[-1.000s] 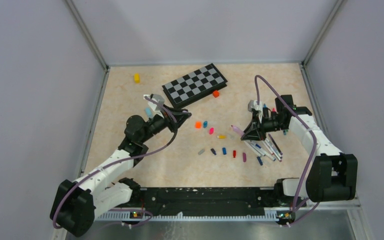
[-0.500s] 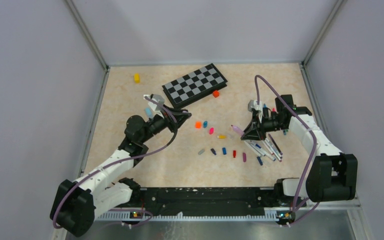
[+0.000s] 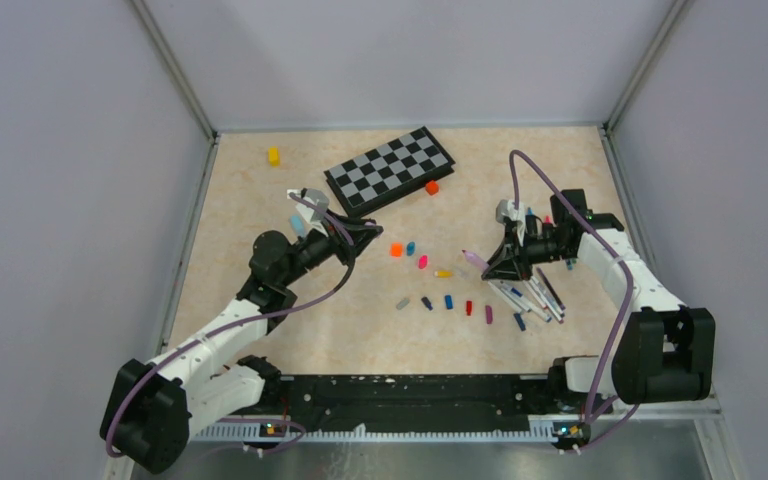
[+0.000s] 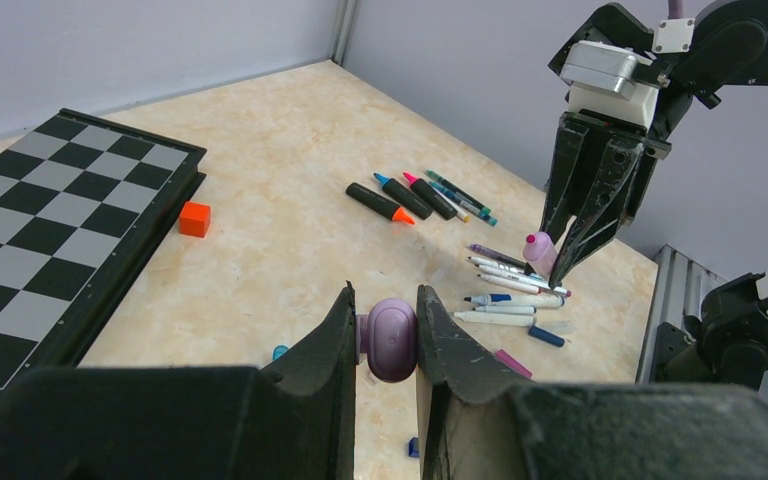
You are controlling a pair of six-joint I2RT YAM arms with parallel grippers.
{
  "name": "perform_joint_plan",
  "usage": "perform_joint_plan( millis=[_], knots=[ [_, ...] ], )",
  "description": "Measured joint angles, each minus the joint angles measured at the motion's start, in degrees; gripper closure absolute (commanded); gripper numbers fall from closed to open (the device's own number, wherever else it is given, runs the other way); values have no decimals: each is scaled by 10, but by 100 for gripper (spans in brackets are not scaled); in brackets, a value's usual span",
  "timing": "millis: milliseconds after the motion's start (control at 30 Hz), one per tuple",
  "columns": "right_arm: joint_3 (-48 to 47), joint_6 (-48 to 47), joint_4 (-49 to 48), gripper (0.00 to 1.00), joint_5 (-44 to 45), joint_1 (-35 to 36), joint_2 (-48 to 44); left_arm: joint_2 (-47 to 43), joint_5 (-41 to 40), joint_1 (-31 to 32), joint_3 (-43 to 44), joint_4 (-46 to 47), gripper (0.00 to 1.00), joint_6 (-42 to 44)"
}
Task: Open the pen caps
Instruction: Place the pen cap at the center of the board.
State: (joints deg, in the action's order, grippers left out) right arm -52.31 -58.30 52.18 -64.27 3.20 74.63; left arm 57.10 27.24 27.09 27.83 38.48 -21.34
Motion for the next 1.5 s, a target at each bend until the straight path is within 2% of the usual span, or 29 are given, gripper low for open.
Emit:
perform_joint_plan(
  millis=[1500],
  knots=[
    [0,0,-3,100,0,0,0,-5,-12,0,-2,-5,100,0]
  ],
)
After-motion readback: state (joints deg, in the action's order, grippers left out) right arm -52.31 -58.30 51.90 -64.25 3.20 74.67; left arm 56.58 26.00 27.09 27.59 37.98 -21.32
